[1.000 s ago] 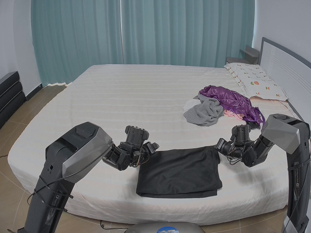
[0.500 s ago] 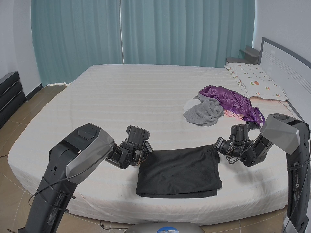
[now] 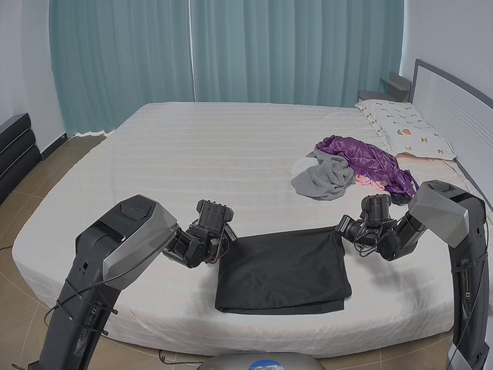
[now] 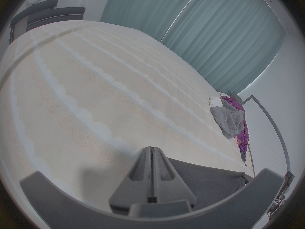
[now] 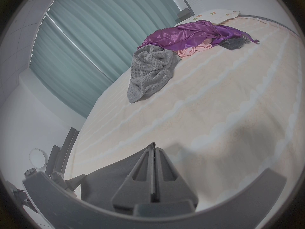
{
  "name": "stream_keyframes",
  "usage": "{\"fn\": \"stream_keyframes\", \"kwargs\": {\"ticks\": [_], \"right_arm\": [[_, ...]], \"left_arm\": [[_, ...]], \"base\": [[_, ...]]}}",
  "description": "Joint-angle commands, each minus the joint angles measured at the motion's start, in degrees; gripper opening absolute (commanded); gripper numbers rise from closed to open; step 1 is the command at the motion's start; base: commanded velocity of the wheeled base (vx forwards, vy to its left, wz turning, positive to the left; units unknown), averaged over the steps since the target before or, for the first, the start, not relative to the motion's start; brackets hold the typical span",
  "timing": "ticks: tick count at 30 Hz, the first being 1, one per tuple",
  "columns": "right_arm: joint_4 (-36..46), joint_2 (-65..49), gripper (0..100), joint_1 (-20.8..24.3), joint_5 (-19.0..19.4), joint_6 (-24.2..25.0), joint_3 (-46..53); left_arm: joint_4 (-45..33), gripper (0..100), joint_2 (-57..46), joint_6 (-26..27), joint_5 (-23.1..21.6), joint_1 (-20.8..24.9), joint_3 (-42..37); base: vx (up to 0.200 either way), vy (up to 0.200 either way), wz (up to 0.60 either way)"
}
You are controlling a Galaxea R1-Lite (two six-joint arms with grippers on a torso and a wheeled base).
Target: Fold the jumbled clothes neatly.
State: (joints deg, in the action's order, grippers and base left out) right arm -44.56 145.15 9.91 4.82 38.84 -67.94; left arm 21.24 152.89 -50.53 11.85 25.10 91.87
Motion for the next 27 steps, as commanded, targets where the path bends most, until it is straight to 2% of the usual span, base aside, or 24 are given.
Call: {"fn": "stream_keyframes", "kwargs": {"ticks": [1, 2, 3, 4, 5, 10, 14, 17, 22, 27], "right_arm": [[0.35, 1.45, 0, 0.02, -0.42, 0.01, -1.67], [0.35, 1.54, 0, 0.02, -0.42, -0.08, -1.67], [0.44, 1.45, 0, 0.11, -0.42, -0.08, -1.58], [0.44, 1.45, 0, 0.11, -0.42, -0.08, -1.58], [0.44, 1.27, 100, 0.46, -0.33, -0.26, -1.23], [-0.36, -2.86, 100, 0.81, 0.19, 0.71, 1.93], [-1.23, -9.63, 100, 0.72, 2.74, 1.85, 11.16], [-4.49, -14.11, 100, 1.16, 5.82, 1.33, 22.32], [-13.89, -18.5, 100, 3.8, 7.49, 1.15, 39.46], [-18.46, -17.1, 100, 5.65, 7.49, 1.06, 45.35]], "left_arm": [[0.03, 0, -0.32, -0.09, 0.02, 0.04, -0.2], [0.03, 0, -0.32, -0.18, 0.02, 0.04, -0.2], [0.03, 100, -0.4, -0.27, -0.16, 0.04, -0.2], [0.03, 100, -0.4, -0.27, -0.16, -0.05, -0.2], [-0.05, 100, -0.67, -0.36, -0.34, -0.05, -0.29], [0.39, 100, -1.9, -0.62, -0.69, -0.14, -2.13], [1.44, 100, -6.47, -6.25, -0.95, -0.67, -6.35], [2.41, 100, -11.21, -10.29, -2.97, -1.55, -12.68], [8.12, 100, -18.16, -11.43, -6.49, -4.45, -25.95], [16.21, 100, -22.03, -13.72, -8.42, -8.93, -32.54]], "base": [[0.0, 0.0, 0.0], [0.0, 0.0, 0.0], [0.0, 0.0, 0.0], [0.0, 0.0, 0.0], [0.0, 0.0, 0.0], [0.0, 0.0, 0.0], [0.0, 0.0, 0.0], [0.0, 0.0, 0.0], [0.0, 0.0, 0.0], [0.0, 0.0, 0.0]]}}
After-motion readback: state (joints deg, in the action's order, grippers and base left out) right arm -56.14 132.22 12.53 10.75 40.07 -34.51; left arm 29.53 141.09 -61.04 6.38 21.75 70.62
